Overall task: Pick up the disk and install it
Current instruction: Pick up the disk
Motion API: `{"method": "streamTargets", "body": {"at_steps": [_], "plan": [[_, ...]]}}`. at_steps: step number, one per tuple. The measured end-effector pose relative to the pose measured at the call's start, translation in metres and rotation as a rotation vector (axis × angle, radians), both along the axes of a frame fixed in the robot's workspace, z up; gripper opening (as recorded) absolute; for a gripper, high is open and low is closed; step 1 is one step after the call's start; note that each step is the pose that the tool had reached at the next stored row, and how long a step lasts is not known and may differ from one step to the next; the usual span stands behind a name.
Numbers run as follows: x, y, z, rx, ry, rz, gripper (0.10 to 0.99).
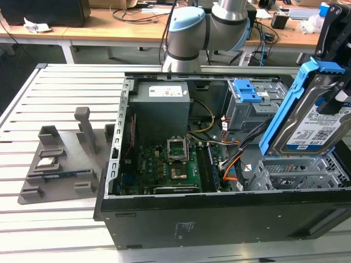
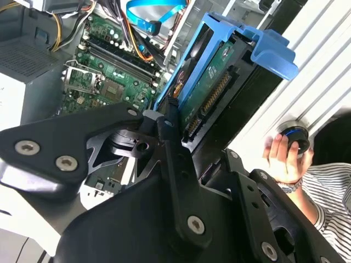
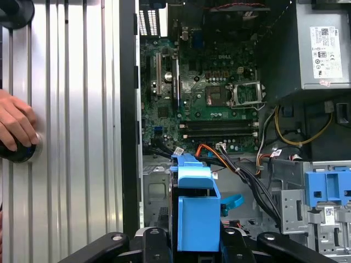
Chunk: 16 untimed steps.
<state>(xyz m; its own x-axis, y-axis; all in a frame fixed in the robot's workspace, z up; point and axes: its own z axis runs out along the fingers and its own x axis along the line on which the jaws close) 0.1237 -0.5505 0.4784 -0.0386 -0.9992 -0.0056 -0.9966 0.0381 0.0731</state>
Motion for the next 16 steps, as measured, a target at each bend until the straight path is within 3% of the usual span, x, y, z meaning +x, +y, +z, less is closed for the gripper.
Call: {"method": "streamTargets", "body": {"at_steps": [8, 12, 16], "plan": [[0.0073, 0.0000, -0.0057, -0.002, 0.0034, 0.000, 0.361], [0.0084, 0.0000, -0.0162, -0.002, 0.0051, 0.000, 0.361], [0.0127, 0.0000, -0.0205, -0.002, 0.0058, 0.000, 0.361]]}}
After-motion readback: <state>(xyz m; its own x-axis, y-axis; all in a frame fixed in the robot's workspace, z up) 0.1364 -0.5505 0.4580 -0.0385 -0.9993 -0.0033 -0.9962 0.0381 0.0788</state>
